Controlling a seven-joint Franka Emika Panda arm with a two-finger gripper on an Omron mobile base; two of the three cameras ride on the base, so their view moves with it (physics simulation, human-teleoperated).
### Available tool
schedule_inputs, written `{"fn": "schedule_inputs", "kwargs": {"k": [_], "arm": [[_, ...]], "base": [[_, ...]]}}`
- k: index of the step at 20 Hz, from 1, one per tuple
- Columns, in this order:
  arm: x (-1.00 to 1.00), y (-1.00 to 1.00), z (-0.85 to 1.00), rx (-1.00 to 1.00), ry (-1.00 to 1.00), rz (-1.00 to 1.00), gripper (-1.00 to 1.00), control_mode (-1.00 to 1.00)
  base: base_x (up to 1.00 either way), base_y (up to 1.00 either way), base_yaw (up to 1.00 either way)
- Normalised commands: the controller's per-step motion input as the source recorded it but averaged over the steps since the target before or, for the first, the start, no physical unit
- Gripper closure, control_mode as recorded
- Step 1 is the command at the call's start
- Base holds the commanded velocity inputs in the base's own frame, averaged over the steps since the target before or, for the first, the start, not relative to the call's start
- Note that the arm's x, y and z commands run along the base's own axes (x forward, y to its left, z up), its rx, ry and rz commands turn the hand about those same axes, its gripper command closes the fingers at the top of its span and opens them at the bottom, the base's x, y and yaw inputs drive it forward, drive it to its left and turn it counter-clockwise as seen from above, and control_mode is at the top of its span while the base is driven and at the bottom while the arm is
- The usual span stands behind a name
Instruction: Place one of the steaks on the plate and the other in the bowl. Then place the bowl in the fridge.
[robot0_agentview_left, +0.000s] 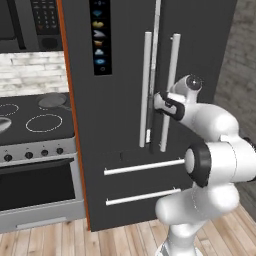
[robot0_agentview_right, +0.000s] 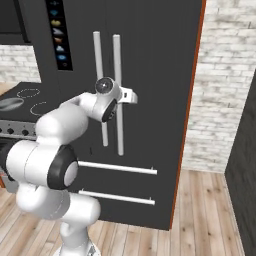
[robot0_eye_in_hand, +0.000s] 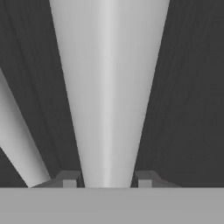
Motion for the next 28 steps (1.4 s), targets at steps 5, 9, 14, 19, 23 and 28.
{"fn": "schedule_inputs", "kwargs": {"k": [5, 9, 14, 19, 23, 28], "arm": [[-1.0, -0.66, 0.6, 0.18, 0.1, 0.0, 1.0, -1.0], [-1.0, -0.81, 0.61, 0.18, 0.07, 0.02, 1.0, -1.0], [-0.91, -0.9, 0.43, 0.17, 0.13, 0.01, 1.0, -1.0], [-0.1, -0.02, 0.03, -0.01, 0.02, 0.0, 1.0, -1.0], [0.0, 0.0, 0.0, 0.0, 0.02, 0.0, -1.0, -1.0], [-0.12, -0.02, 0.01, 0.0, 0.0, -0.01, -1.0, -1.0]], "base": [[0.0, 0.0, 0.0], [0.0, 0.0, 0.0], [0.0, 0.0, 0.0], [0.0, 0.0, 0.0], [0.0, 0.0, 0.0], [0.0, 0.0, 0.0]]}}
